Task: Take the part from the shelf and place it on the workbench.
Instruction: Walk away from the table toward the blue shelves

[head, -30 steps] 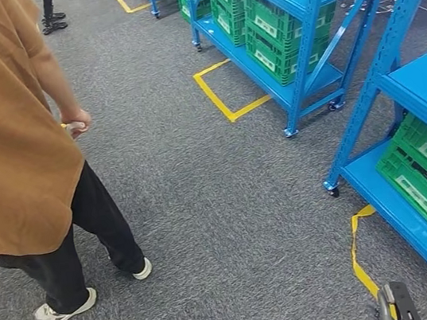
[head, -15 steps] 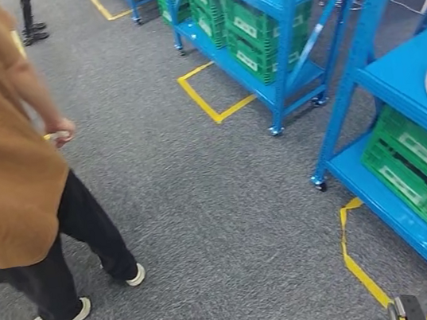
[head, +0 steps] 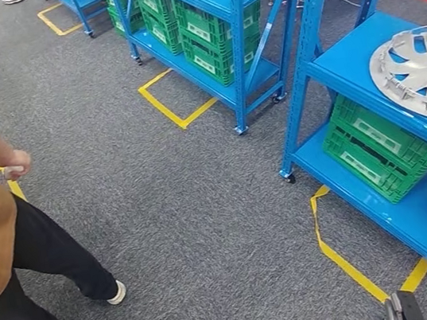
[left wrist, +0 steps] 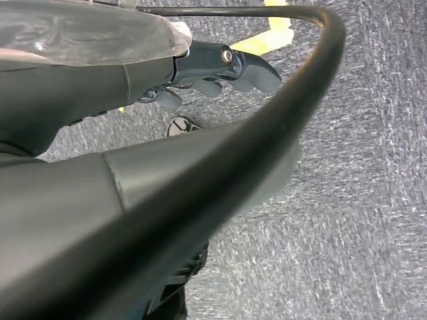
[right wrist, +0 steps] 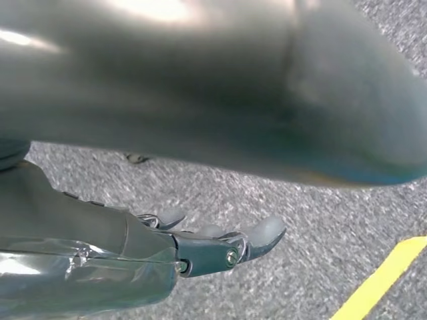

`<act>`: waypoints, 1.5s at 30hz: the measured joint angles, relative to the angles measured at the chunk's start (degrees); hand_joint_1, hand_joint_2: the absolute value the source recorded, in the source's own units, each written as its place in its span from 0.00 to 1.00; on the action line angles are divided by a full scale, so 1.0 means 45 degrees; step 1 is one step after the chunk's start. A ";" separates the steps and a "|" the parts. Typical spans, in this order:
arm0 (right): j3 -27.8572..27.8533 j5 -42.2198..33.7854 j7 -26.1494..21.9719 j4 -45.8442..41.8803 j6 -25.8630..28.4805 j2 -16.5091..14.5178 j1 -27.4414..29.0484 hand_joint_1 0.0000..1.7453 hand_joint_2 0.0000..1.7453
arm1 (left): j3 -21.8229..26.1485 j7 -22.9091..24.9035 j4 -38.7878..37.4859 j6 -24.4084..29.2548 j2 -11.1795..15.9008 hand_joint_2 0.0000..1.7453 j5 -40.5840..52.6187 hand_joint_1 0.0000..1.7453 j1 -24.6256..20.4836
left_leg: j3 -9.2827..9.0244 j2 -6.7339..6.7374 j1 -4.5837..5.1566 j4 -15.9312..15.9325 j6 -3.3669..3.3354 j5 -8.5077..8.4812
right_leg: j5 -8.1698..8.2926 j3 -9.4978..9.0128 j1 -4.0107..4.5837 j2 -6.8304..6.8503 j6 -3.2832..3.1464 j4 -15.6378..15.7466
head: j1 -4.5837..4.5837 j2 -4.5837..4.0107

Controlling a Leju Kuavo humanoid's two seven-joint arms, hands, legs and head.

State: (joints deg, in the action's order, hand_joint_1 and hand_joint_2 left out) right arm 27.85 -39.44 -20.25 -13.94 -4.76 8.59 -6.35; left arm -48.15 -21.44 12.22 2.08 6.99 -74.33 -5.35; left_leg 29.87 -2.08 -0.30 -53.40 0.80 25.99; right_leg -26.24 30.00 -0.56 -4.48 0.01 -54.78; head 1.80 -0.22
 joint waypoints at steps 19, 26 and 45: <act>-0.0137 -0.0157 0.0017 0.0101 0.0041 0.0015 0.0293 0.00 0.00 | -0.0010 0.0052 0.0000 0.0009 -0.0004 0.00 0.0048 0.00 -0.0020 | 0.0234 0.1043 -0.0072 -0.0847 0.0335 0.0614 | -0.0393 -0.0384 -0.0084 0.1088 -0.0129 -0.0082 | -0.0456 -0.0001; -0.0132 -0.0240 -0.0068 0.0100 0.0073 0.0011 0.0256 0.00 0.00 | -0.0010 0.0238 0.0000 0.0127 0.0007 0.00 0.0041 0.00 0.0019 | 0.1366 0.0483 -0.0051 -0.3032 0.0198 0.1029 | -0.0289 -0.0328 -0.0005 0.0470 -0.0283 -0.0086 | -0.0028 0.0000; -0.0108 -0.0391 -0.0241 0.0096 0.0053 0.0010 0.0101 0.00 0.00 | -0.0015 0.0160 0.0000 0.0046 0.0113 0.00 0.0097 0.00 -0.0015 | -0.0061 0.1227 0.0030 0.0067 -0.0119 -0.0032 | -0.0497 -0.0464 -0.0035 0.1496 0.0259 -0.0122 | -0.0766 0.0000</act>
State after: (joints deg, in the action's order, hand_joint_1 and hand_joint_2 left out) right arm 27.36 -41.20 -21.33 -13.51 -4.52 8.63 -5.90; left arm -48.22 -20.72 12.22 2.28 7.50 -73.89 -5.42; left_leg 29.59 3.44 -0.16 -53.10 0.26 25.85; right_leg -28.48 27.91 -0.72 2.26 1.17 -55.33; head -1.65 -0.22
